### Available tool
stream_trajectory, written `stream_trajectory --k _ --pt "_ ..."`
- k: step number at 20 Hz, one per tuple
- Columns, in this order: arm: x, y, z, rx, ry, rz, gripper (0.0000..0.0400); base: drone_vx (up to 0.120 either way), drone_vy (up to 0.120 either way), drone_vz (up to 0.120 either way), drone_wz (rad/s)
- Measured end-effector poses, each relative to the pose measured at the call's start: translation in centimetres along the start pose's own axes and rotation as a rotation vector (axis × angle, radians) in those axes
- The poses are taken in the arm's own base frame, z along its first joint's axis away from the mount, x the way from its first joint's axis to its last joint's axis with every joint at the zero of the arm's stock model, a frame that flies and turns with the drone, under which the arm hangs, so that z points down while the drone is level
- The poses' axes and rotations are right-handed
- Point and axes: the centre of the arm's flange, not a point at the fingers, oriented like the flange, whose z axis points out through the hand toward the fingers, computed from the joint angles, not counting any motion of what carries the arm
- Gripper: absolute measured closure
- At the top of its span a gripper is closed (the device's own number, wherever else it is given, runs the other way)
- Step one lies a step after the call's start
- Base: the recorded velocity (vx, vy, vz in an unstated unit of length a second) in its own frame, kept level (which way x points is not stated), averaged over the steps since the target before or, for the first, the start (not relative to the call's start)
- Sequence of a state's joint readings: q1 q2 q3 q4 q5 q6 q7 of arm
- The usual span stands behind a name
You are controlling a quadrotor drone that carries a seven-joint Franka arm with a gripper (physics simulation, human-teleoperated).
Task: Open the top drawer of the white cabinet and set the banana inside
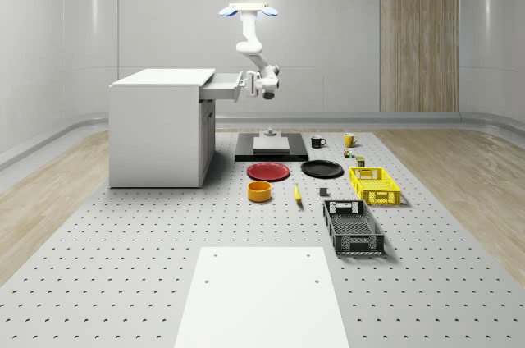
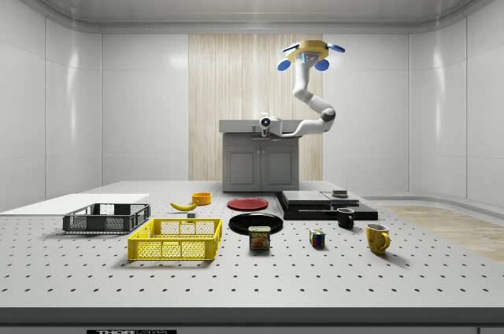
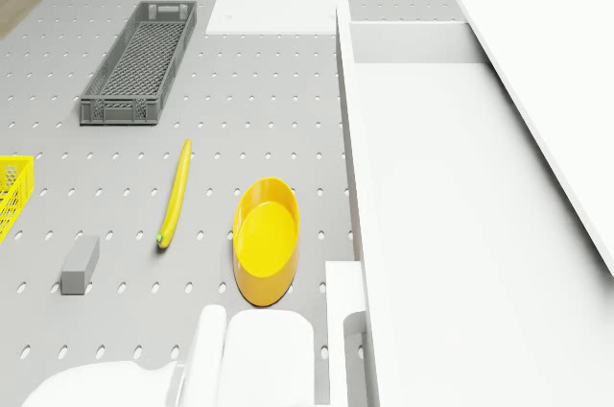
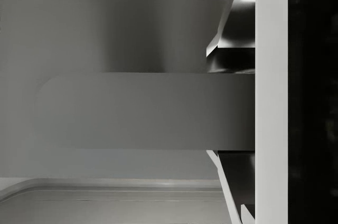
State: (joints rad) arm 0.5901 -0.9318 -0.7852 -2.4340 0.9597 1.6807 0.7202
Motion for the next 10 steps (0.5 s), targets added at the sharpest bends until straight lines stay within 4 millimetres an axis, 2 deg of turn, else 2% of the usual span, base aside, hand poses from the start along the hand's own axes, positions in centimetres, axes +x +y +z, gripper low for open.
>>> stream_trajectory --k 1,2,4,8,10 --pt "-0.7 -0.3 -0.7 -0.002 0.014 -0.015 0.0169 0.0 0.0 0.0 0.0" --pt "-0.8 -0.3 -1.2 0.0 0.013 -0.008 0.0132 0.0 0.04 0.0 0.0" --pt "-0.6 -0.2 -2.1 0.003 0.006 -0.012 0.008 0.0 0.12 0.0 0.0" --pt "-0.2 -0.1 -3.3 0.007 -0.001 -0.016 0.0029 0.0 0.12 0.0 0.0" --pt "-0.1 -0.1 -3.6 0.008 -0.004 -0.017 0.0018 0.1 0.12 0.0 0.0"
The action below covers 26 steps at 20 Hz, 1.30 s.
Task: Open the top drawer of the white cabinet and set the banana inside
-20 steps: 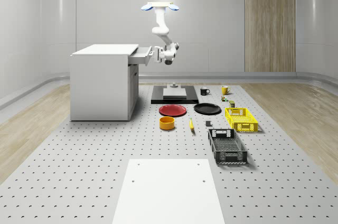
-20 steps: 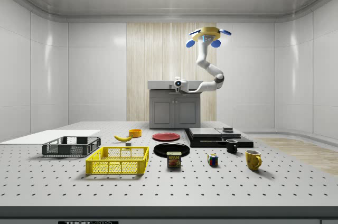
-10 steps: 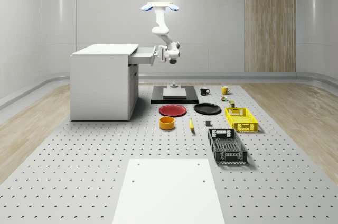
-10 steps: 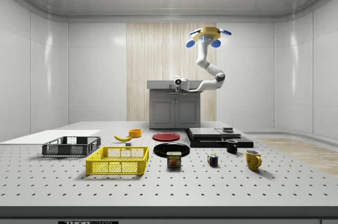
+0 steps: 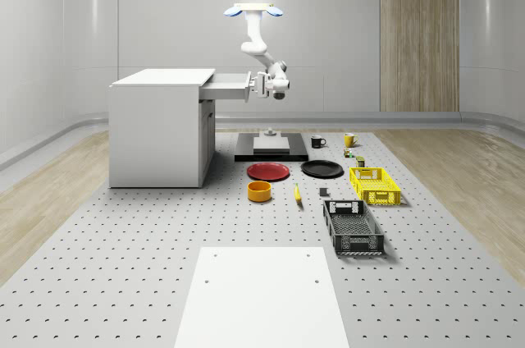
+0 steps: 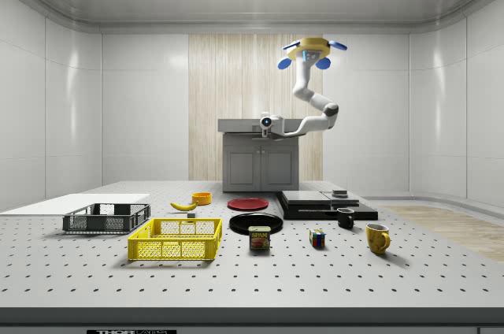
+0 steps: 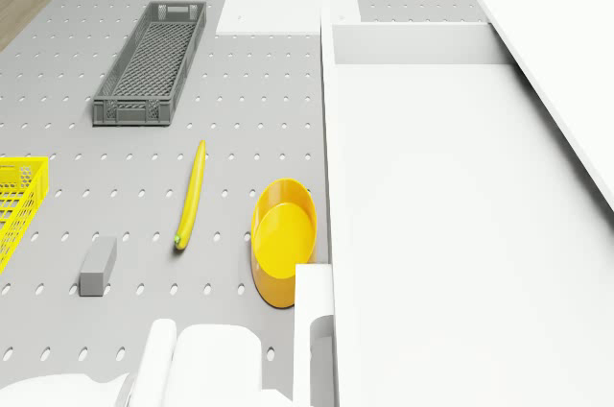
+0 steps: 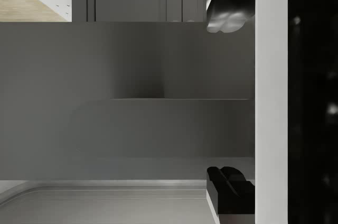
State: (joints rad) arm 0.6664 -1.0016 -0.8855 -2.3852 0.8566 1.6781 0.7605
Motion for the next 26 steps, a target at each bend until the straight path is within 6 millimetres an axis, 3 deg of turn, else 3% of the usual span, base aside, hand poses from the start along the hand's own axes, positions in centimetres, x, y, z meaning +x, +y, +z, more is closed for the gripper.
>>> stream_trajectory --k 23,24,26 --pt "0.2 0.0 -0.6 0.002 -0.005 -0.002 0.0 0.12 0.12 0.0 0.0" --pt "0.2 0.2 -1.1 0.037 -0.042 0.001 0.0 0.12 0.12 0.0 0.0" --pt "2.4 2.3 -0.6 0.261 -0.273 0.001 0.0 0.12 0.12 0.0 0.0"
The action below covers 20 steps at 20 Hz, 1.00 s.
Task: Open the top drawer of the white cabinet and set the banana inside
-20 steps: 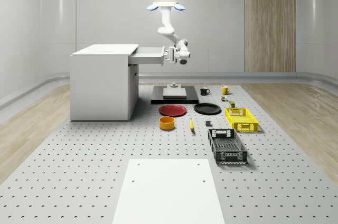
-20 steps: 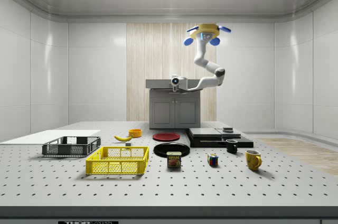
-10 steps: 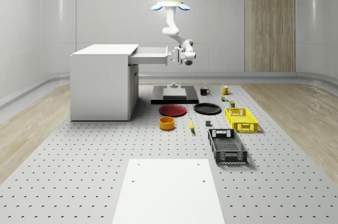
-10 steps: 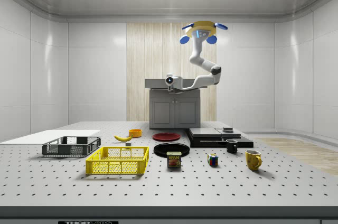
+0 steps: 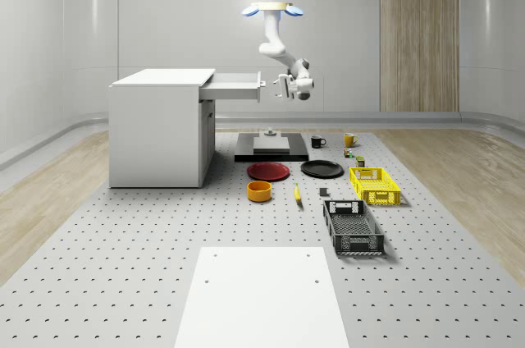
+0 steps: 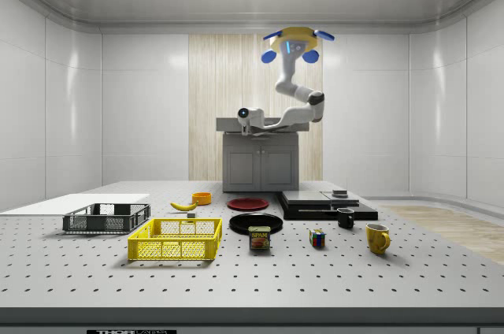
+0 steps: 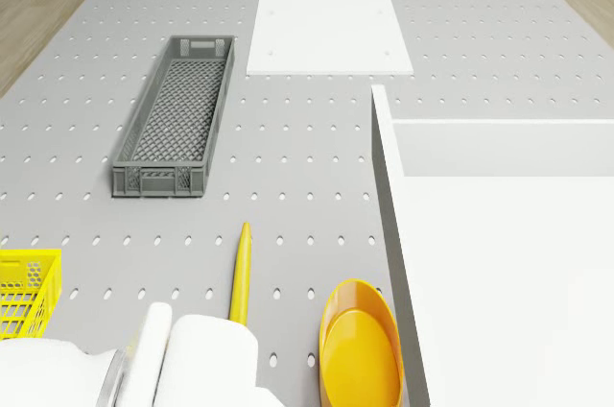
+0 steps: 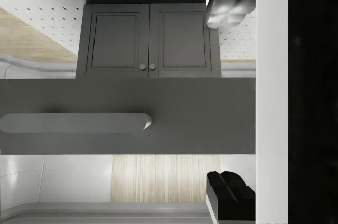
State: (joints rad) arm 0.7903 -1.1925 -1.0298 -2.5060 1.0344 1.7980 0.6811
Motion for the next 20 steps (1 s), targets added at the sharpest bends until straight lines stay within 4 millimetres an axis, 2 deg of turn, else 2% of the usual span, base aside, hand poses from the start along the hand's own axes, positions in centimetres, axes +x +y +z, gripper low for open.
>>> stream_trajectory --k 4,8,13,20 --pt "4.0 3.9 1.8 0.389 -0.395 -0.008 0.0 0.12 0.12 0.0 0.0" --pt "5.9 5.8 4.0 0.617 -0.622 -0.009 0.0 0.12 0.12 -0.02 0.0" --pt "6.8 6.6 5.6 0.753 -0.755 -0.008 0.0 0.12 0.12 -0.12 0.0" --pt "7.1 6.9 6.4 0.822 -0.819 -0.008 0.0 0.12 0.12 -0.12 0.0"
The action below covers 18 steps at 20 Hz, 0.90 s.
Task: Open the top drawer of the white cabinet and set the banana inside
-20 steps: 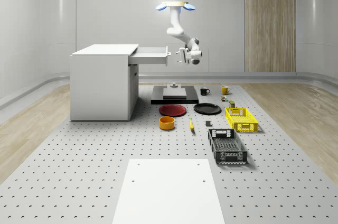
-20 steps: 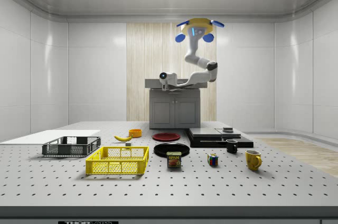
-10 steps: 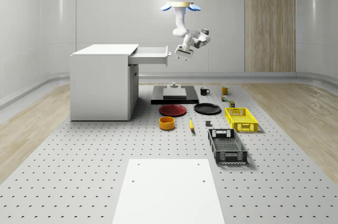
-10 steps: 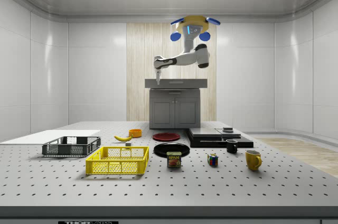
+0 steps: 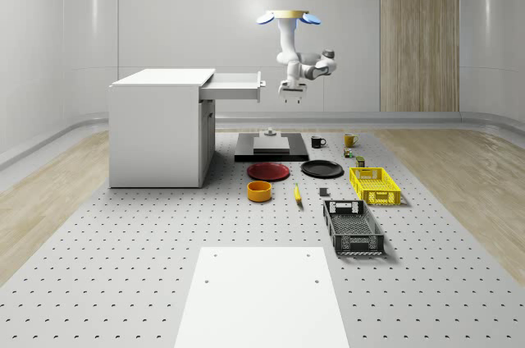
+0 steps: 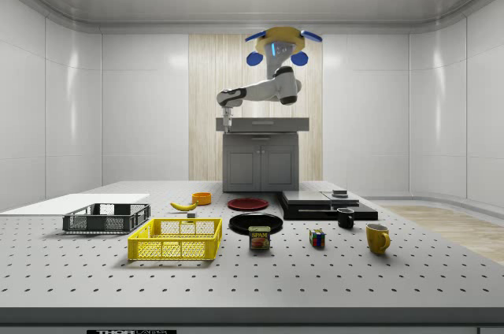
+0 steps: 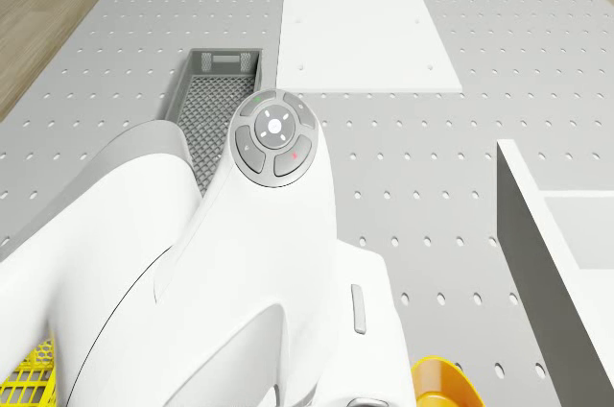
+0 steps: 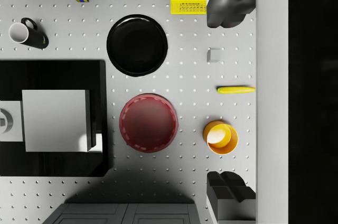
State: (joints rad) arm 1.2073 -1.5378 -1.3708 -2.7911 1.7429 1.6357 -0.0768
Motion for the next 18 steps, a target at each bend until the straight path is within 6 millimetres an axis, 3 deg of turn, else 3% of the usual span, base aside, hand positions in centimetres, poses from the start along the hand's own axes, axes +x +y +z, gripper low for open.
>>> stream_trajectory --k 9,11,14,18 --pt "0.21 0.22 -0.01 0.022 -0.02 0.0 0.0 0.12 0.12 -0.12 0.0" --pt "0.23 0.23 -0.01 0.023 -0.022 0.0 0.0 0.12 0.1 -0.04 0.0" --pt "0.24 0.25 -0.01 0.025 -0.023 0.0 0.0 0.12 0.0 -0.013 0.0" --pt "0.25 0.26 -0.01 0.026 -0.024 0.0 0.0 0.06 0.0 -0.12 0.0"
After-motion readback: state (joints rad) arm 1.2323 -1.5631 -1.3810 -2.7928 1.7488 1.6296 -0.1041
